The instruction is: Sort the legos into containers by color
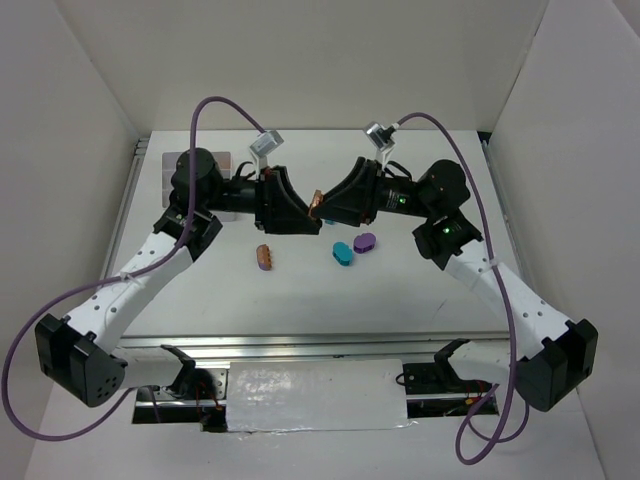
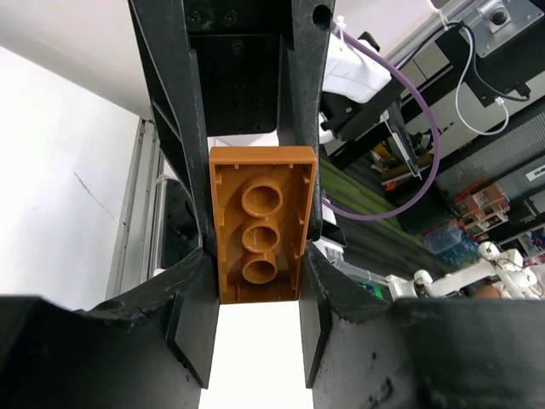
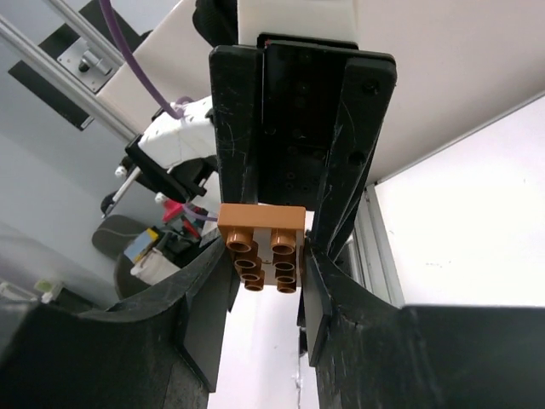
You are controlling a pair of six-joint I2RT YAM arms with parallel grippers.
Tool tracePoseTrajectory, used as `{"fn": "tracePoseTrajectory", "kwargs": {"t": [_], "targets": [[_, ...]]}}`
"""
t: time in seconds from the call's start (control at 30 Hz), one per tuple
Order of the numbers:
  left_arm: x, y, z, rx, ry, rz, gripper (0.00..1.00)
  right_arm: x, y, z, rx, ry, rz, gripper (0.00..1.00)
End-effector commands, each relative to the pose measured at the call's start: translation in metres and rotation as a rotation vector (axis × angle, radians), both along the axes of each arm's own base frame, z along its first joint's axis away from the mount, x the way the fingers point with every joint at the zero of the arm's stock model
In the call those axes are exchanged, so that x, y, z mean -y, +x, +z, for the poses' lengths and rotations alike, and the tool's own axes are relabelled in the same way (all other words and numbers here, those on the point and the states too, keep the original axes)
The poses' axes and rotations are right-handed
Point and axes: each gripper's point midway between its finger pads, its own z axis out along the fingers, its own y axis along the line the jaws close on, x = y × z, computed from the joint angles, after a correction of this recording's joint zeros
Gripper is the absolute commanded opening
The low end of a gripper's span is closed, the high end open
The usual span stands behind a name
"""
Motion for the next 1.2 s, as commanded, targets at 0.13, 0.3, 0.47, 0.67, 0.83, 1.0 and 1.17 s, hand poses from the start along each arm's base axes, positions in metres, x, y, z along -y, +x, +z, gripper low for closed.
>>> {"fn": "tracePoseTrajectory", "kwargs": {"t": [0.13, 0.3, 0.47, 0.67, 0.83, 1.0, 1.17], "targets": [[-0.003, -0.014, 0.031, 0.165, -0.062, -0.053, 0.0, 0.002, -0.001, 0.009, 0.011, 0.039, -0.028, 0.99], [-0.017, 0.034, 0.013, 0.136, 0.067, 0.146, 0.0, 0.024, 0.021, -0.001, -0.02, -0.014, -0.201, 1.0], [-0.092, 0.124, -0.007, 0.063, 0.195, 0.54, 0.0, 0.065, 0.045, -0.007, -0.015, -0.073, -0.453, 1.0], [-0.228, 0.229, -0.092, -0.406, 0.536, 1.217, 0.0, 0.072, 0.054, -0.043, -0.192, -0.135, -0.507, 1.0], [-0.287, 0.271, -0.119, -0.745, 0.329, 1.402, 0.0, 0.071, 0.05, -0.057, -0.247, -0.146, -0.494, 1.0], [-0.307, 0.314, -0.145, -0.966, 0.198, 1.41, 0.0, 0.074, 0.041, -0.061, -0.247, -0.176, -0.482, 1.0], [-0.316, 0.344, -0.162, -1.056, 0.213, 1.41, 0.01, 0.078, 0.036, -0.064, -0.236, -0.198, -0.496, 1.0]]}}
